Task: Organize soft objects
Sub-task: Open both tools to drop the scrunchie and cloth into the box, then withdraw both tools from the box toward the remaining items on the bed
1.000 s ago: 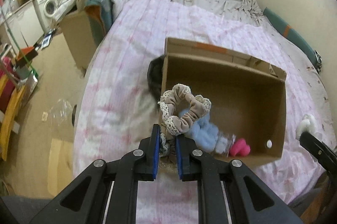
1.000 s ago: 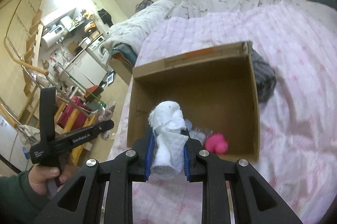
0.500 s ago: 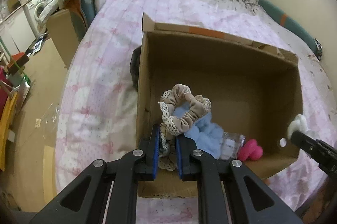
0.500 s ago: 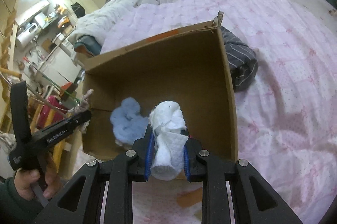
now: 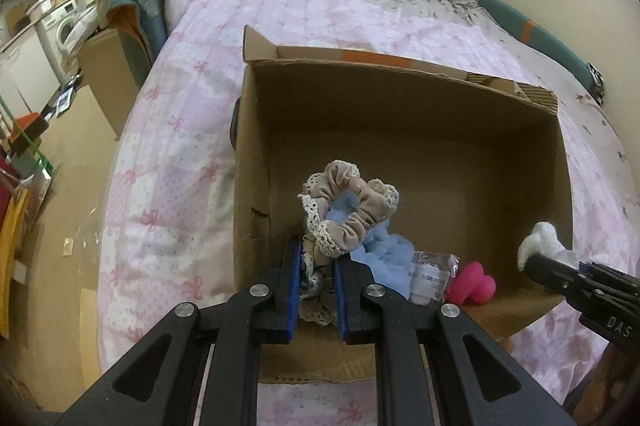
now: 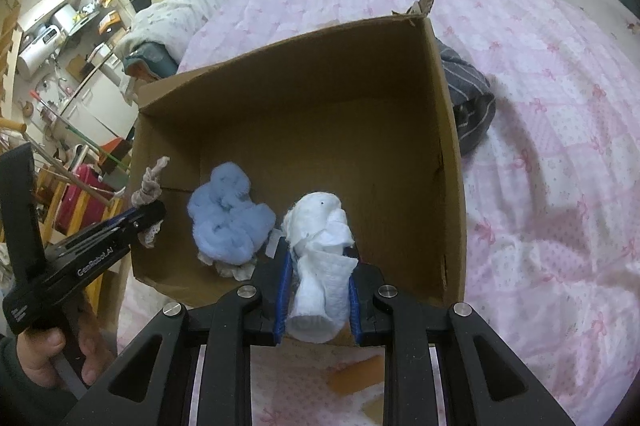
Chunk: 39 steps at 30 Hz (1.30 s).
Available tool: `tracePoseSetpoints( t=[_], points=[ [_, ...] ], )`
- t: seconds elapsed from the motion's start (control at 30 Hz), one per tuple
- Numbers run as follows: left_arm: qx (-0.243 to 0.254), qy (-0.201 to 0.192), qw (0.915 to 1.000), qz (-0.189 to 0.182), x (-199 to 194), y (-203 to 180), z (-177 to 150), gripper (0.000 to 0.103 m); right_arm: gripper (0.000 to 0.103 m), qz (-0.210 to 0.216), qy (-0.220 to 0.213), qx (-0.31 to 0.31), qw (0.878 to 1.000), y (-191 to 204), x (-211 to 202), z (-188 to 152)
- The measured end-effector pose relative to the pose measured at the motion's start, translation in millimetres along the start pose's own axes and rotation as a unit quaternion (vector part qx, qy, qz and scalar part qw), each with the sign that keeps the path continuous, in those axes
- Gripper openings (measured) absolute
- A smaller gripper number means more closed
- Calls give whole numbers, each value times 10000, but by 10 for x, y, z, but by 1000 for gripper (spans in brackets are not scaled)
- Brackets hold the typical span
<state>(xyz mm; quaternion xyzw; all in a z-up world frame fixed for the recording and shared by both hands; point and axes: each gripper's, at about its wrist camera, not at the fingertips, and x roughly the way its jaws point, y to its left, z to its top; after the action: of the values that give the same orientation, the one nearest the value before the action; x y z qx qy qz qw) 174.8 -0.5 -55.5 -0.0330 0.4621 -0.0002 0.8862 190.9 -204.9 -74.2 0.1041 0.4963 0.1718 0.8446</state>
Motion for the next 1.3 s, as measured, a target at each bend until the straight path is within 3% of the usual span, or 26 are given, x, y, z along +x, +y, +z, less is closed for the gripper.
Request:
tracePoseSetpoints(
  t=[0.23,0.4,0.47,0.53,0.6,0.9,1.0,1.03,1.07,1.1,1.3],
  points=[
    [27,-11,10000,14,-7,-18,-18,13,25,19,68,-17,10000,10,29,-10],
    [98,38,9999,18,-12,-48,-14,19,25,-14,105,-58,9999,31,48,-11],
    [130,17,9999,1,-20,-57,-16,26,25,-28,98,-44,9999,26,47,-9],
    [136,0,9999,-25,-36,-71,-22,47,25,-15,112,-5,9999,13,56,-5],
    [132,-81,9999,-20,-68,-76,-23,62,25,-26,123,6,9999,17,70,-4],
    [291,-89,9995,5,-80,-132,-30,65,26,-25,127,10,9999,25,74,2],
    [270,-66,9996,64,-71,-123,-38,65,33,10,117,63,9999,16,69,7],
    [245,-51,9996,103,-62,-114,-42,65,51,37,116,96,9999,8,65,10],
    [217,-31,9997,145,-55,-105,-48,65,77,62,111,143,9998,2,61,12],
    [193,5,9997,179,-46,-97,-54,65,82,89,44,205,9997,-5,43,14],
    [182,34,9997,171,-41,-87,-61,65,82,41,-110,195,9997,-2,-4,23]
  ],
)
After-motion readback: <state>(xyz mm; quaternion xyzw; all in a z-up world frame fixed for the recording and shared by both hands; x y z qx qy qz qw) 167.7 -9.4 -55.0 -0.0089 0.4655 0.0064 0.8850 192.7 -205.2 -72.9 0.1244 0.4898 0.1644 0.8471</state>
